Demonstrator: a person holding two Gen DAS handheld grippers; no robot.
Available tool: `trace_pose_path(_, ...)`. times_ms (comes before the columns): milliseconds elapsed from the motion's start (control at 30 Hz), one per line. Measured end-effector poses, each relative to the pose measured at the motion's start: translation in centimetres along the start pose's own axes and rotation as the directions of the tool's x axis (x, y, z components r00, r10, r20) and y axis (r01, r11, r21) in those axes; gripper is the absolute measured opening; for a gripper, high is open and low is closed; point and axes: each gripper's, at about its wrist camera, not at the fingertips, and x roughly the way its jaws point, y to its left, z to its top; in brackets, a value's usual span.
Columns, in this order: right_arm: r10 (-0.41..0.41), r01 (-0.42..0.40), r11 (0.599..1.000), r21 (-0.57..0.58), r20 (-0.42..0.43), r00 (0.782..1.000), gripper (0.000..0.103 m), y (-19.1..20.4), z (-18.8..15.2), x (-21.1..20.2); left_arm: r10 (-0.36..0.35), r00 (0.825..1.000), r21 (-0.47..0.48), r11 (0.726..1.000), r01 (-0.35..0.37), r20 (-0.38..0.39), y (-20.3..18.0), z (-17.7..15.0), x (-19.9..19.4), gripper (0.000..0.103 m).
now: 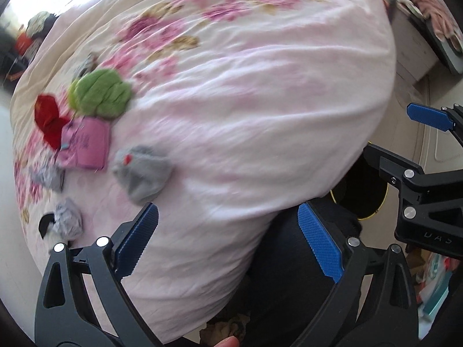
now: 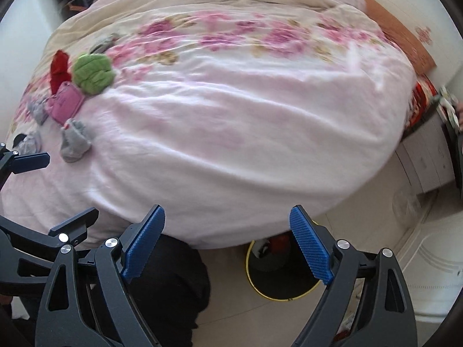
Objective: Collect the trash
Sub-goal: 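Return both grippers to the bed toward the white sock and paper ball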
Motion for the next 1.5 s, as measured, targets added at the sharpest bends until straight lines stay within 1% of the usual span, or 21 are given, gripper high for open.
trace_pose_path(267,0.031,-0.03,0.994,-0.101,0.008,0.999,0.084,4.9,2.6,0.4,0.027,1.0,-0.113,0.993,-0.027,-0.004,5.2,-1.6,-0.2,0.095)
trace_pose_path(467,0.039,-0.035,0.983,-0.177,0.016,0.999,0.084,8.6,4.2,0.4,0.046,0.999,-0.168,0.985,-0.047,-0.005,8.1,-2.6,-0.6,0.095)
trace_pose_path(633,0.045,-0.041,0.974,-0.222,0.01,0.999,0.084,11.0,4.9,0.7,0.063,0.998,-0.215,0.975,-0.062,-0.003,10.4,-3.5,-0.9,0.095)
trace_pose_path(1133,0.092,-0.084,0.942,-0.325,0.009,0.996,0.085,18.8,6.8,0.9,0.083,0.996,-0.323,0.943,-0.084,-0.017,16.9,-6.8,-1.1,0.095)
trace_pose_path(1500,0.117,-0.108,0.921,-0.374,0.001,0.993,0.085,23.3,7.6,1.3,0.085,0.996,-0.37,0.925,-0.088,-0.024,20.3,-8.7,-0.9,0.095)
